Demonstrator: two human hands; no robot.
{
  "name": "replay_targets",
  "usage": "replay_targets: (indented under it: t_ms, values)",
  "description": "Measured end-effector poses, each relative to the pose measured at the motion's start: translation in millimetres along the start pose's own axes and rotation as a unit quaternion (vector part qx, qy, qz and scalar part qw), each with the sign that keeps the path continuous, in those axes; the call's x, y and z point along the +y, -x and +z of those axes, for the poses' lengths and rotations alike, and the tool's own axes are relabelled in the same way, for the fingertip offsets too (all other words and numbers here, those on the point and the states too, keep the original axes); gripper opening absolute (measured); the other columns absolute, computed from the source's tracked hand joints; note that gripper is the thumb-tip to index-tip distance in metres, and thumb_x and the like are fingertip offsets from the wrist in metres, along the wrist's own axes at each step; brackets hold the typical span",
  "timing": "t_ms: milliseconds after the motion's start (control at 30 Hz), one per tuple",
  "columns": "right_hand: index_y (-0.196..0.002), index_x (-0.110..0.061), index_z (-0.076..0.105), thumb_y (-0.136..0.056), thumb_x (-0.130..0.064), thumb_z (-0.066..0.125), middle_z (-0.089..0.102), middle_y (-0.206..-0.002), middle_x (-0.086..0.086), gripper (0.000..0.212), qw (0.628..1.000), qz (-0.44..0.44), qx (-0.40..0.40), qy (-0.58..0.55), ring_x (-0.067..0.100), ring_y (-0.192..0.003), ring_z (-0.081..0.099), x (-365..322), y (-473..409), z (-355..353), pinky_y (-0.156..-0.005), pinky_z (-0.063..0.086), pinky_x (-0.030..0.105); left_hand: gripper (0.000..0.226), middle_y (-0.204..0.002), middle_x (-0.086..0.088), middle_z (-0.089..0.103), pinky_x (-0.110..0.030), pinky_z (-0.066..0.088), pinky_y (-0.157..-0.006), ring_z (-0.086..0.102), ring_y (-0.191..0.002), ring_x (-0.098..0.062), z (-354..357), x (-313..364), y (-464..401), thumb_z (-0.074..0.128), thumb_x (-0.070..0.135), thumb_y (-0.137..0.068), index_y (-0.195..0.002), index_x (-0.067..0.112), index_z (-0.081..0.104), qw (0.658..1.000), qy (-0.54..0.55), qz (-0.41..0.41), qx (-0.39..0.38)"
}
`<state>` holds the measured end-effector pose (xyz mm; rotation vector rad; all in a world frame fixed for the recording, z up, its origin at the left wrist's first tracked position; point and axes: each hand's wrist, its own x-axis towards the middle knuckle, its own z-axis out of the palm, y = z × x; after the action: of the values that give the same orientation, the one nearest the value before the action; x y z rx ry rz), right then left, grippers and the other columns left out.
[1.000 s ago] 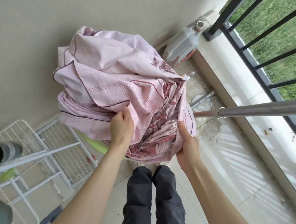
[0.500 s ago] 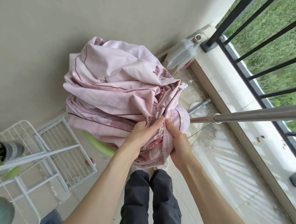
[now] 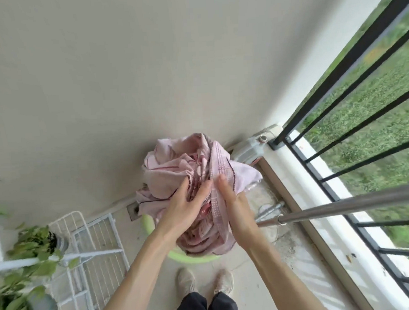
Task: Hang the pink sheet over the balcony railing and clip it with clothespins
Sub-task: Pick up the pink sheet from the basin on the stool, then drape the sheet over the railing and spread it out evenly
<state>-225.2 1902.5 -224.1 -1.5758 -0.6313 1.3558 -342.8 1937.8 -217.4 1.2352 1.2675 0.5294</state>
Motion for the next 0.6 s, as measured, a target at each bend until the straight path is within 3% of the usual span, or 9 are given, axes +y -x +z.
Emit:
replay_targets:
  t_ms: [67,100,133,200,267,400,433,533,600]
  values:
    - [-0.134,-0.026,0.047,-0.067,-0.075,0.054,0.055,-0.135,-0.005,0.084,0.999,-0.001,-0.036,0.006,0.013,-0.128,0.047,-33,9,15,-0.111,0.033,0.041,0.024,-0.103,0.041,0.049,-0.007,0.033,-0.085,0.044,-0.109,0.011,-19,35,9,0.05,0.056,-0.084,-0.107,0.054,0.048,0.999,-0.006,0.028,0.025]
    - [-0.133,-0.025,0.049,-0.065,-0.076,0.056,0.058,-0.131,-0.005,0.085,0.999,-0.008,-0.047,0.011,0.013,-0.125,0.05,-51,11,20,-0.109,0.035,0.04,0.026,-0.107,0.036,0.051,-0.012,0.035,-0.09,0.045,-0.113,0.007,-28,52,13,0.049,0.056,-0.084,-0.109,0.05,0.05,0.998,-0.017,0.05,0.038]
    - [-0.127,-0.027,0.054,-0.067,-0.072,0.059,0.063,-0.125,-0.006,0.076,0.998,-0.023,-0.057,0.016,0.011,-0.119,0.055,-69,13,24,-0.106,0.04,0.037,0.025,-0.112,0.03,0.054,-0.019,0.037,-0.094,0.046,-0.116,0.003,-37,71,17,0.049,0.056,-0.084,-0.108,0.047,0.052,0.996,-0.031,0.071,0.046]
    - [-0.109,-0.033,0.063,-0.073,-0.063,0.061,0.071,-0.108,-0.01,0.047,0.993,-0.069,-0.093,0.023,0.007,-0.105,0.064,-115,16,32,-0.091,0.051,0.027,0.02,-0.108,0.031,0.056,-0.017,0.039,-0.09,0.05,-0.11,0.005,-56,115,26,0.049,0.058,-0.083,-0.102,0.051,0.052,0.993,-0.029,0.103,0.047]
    - [-0.1,-0.037,0.062,-0.071,-0.068,0.058,0.073,-0.1,-0.012,0.043,0.985,-0.118,-0.112,0.064,0.003,-0.096,0.067,-165,25,39,-0.08,0.053,0.018,0.023,-0.104,0.032,0.058,-0.019,0.04,-0.09,0.053,-0.107,0.005,-73,157,33,0.051,0.059,-0.081,-0.104,0.054,0.052,0.99,-0.008,0.133,0.04]
    - [-0.12,-0.026,0.059,-0.074,-0.072,0.049,0.068,-0.111,-0.005,0.065,0.964,-0.212,-0.093,0.13,0.009,-0.104,0.063,-257,42,45,-0.1,0.046,0.034,0.05,-0.126,0.013,0.059,-0.035,0.037,-0.106,0.053,-0.117,-0.007,-96,237,53,0.055,0.062,-0.078,-0.122,0.038,0.054,0.979,0.013,0.203,0.007]
    - [-0.116,-0.028,0.061,-0.078,-0.069,0.047,0.069,-0.108,-0.006,0.058,0.957,-0.24,-0.084,0.143,0.008,-0.102,0.063,-276,48,42,-0.102,0.045,0.036,0.049,-0.125,0.015,0.06,-0.034,0.038,-0.105,0.054,-0.116,-0.004,-98,253,59,0.056,0.064,-0.076,-0.12,0.041,0.055,0.977,0.012,0.215,-0.006]
    - [-0.088,-0.041,0.068,-0.082,-0.064,0.047,0.071,-0.097,-0.009,0.032,0.939,-0.301,-0.069,0.155,0.007,-0.098,0.065,-324,68,28,-0.1,0.047,0.036,0.014,-0.115,0.024,0.063,-0.027,0.04,-0.099,0.057,-0.107,0.006,-99,297,77,0.059,0.053,-0.081,-0.093,0.053,0.064,0.966,0.022,0.253,-0.051]
    - [-0.085,-0.041,0.067,-0.082,-0.063,0.049,0.072,-0.098,-0.008,0.029,0.934,-0.316,-0.077,0.149,0.008,-0.098,0.066,-349,86,17,-0.099,0.048,0.034,0.021,-0.124,0.012,0.061,-0.034,0.038,-0.105,0.056,-0.114,-0.006,-94,323,87,0.058,0.045,-0.084,-0.103,0.04,0.066,0.954,0.034,0.287,-0.073]
